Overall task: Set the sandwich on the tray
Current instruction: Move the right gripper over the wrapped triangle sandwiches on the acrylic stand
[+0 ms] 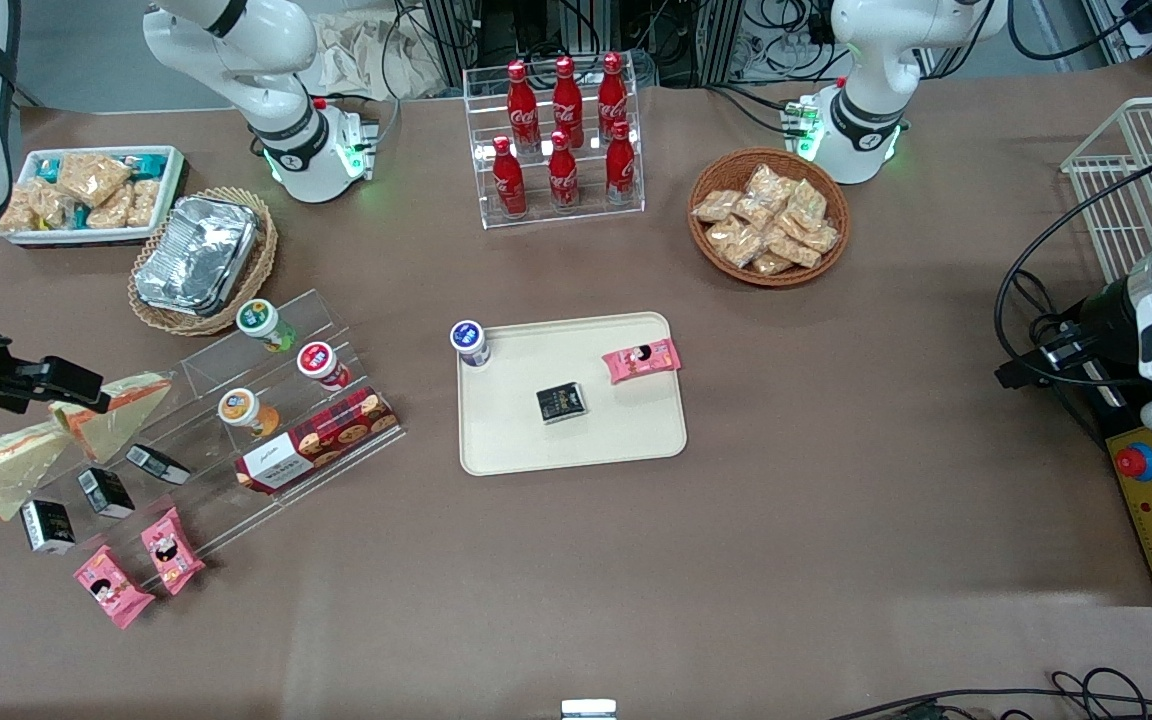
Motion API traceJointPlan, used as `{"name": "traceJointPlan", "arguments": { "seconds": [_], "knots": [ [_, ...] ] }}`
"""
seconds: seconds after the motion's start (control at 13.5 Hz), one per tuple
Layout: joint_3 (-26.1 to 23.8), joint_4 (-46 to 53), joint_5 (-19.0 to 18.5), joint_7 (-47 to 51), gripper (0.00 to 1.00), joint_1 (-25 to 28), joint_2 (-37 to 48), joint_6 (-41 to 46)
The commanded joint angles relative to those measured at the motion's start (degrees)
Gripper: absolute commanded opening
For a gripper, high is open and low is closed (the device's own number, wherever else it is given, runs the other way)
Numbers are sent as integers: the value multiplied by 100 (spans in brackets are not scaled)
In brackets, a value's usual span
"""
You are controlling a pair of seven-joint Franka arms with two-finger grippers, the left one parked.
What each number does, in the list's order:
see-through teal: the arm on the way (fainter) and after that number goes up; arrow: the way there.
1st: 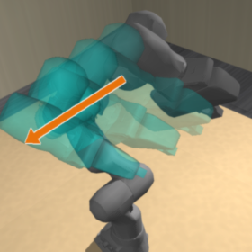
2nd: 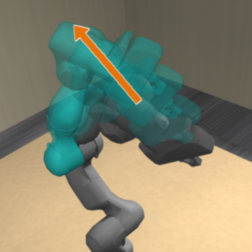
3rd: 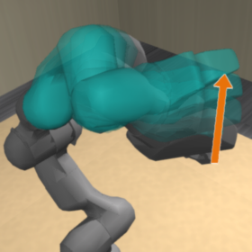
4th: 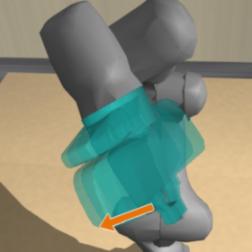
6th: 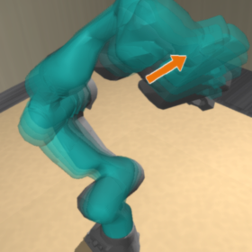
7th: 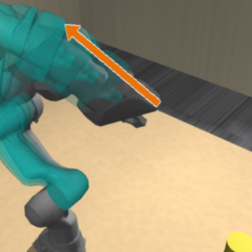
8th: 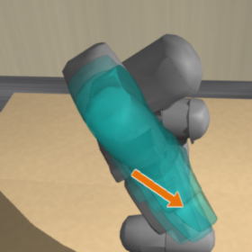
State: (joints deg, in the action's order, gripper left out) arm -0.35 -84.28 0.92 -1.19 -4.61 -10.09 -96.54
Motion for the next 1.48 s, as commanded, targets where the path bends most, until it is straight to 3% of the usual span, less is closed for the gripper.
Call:
{"name": "traceJointPlan", "arguments": {
  "seconds": [0.0, 0.3, 0.74, 1.4],
  "knots": [
    [0, 202, -83, 92, 99, -40, -73, 21],
    [377, 193, 75, 136, 99, -40, -116, 4],
    [483, 123, 101, 2164, 99, -40, -222, 92],
    [1106, 166, 49, 2115, 99, -40, -415, 4]
  ]
}}
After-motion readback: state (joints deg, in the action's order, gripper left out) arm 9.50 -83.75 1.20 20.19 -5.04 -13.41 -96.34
